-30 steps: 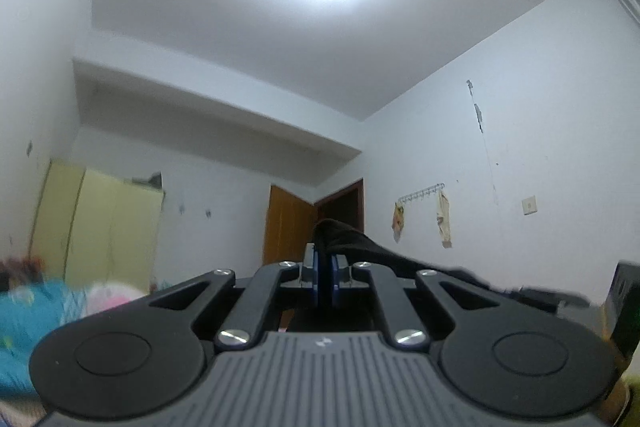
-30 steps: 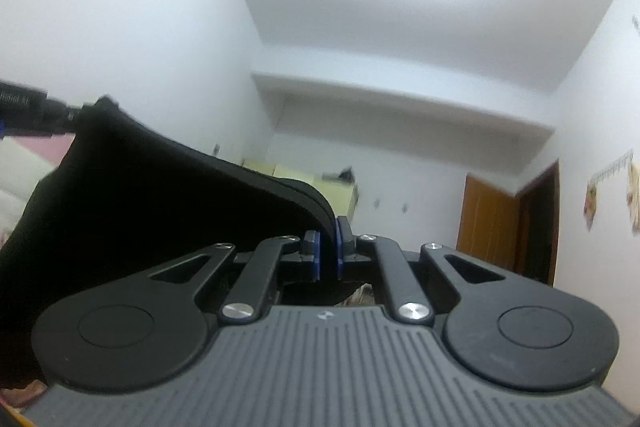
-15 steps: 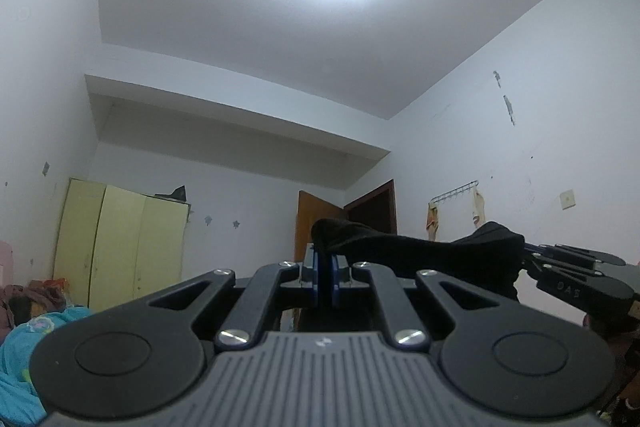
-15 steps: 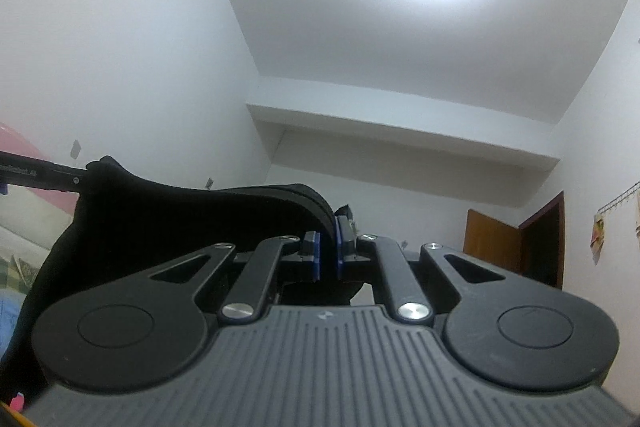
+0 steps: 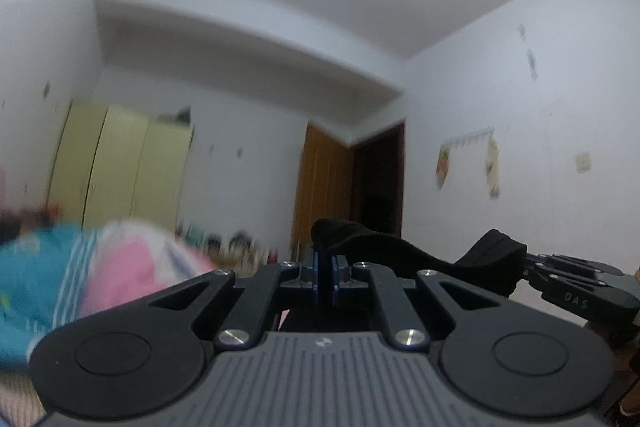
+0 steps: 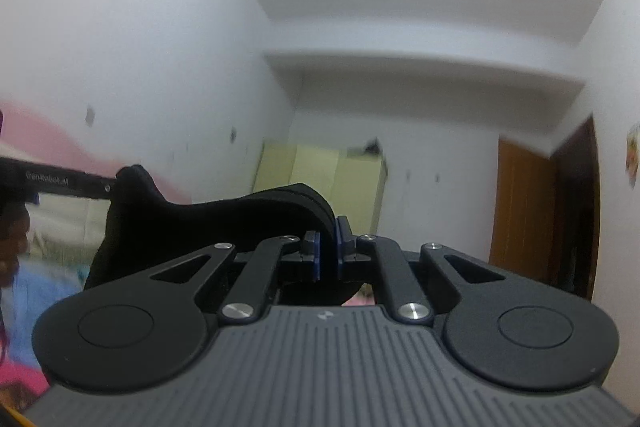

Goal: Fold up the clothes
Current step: 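Raise the black garment high with both grippers to unfurl it, then lower the black garment onto the bedspread and open both grippers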

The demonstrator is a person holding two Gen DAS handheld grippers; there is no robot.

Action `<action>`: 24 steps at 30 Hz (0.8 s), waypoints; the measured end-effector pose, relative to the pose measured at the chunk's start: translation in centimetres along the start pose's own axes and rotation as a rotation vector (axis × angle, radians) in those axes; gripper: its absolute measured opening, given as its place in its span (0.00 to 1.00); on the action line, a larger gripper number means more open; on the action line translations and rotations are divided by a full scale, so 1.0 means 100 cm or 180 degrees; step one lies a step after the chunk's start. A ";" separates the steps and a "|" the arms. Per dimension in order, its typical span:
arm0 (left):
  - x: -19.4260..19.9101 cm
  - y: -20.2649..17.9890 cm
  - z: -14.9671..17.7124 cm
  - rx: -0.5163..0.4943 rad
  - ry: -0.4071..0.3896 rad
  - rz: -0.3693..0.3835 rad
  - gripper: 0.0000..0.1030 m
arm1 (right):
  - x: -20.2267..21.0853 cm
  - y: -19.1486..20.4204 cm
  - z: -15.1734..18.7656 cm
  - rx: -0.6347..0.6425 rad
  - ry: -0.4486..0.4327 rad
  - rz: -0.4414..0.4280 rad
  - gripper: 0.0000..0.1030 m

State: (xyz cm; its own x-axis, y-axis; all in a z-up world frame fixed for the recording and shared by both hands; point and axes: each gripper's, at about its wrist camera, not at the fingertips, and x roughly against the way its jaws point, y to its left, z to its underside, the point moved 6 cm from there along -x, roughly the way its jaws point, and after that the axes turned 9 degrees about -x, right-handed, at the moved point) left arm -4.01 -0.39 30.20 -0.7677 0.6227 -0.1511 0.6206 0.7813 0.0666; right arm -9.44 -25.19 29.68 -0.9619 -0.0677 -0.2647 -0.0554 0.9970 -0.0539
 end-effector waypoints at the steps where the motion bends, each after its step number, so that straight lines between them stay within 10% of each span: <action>1: -0.006 0.005 0.017 0.0028 0.0104 -0.0006 0.07 | -0.011 -0.001 0.018 -0.0008 0.0126 0.0009 0.05; 12: -0.119 0.088 0.222 0.0298 0.1563 -0.0491 0.09 | -0.127 -0.014 0.220 -0.0095 0.1518 0.0106 0.05; 16: -0.156 0.106 0.289 0.0482 0.2083 -0.0595 0.55 | -0.166 -0.015 0.304 -0.0377 0.2220 0.0131 0.09; 20: -0.158 0.113 0.332 0.0765 0.2443 -0.0663 0.63 | -0.186 -0.023 0.387 -0.0696 0.2994 0.0205 0.50; 24: -0.136 0.124 0.330 0.1019 0.2499 -0.0700 0.68 | -0.164 -0.024 0.393 -0.0697 0.3076 0.0272 0.61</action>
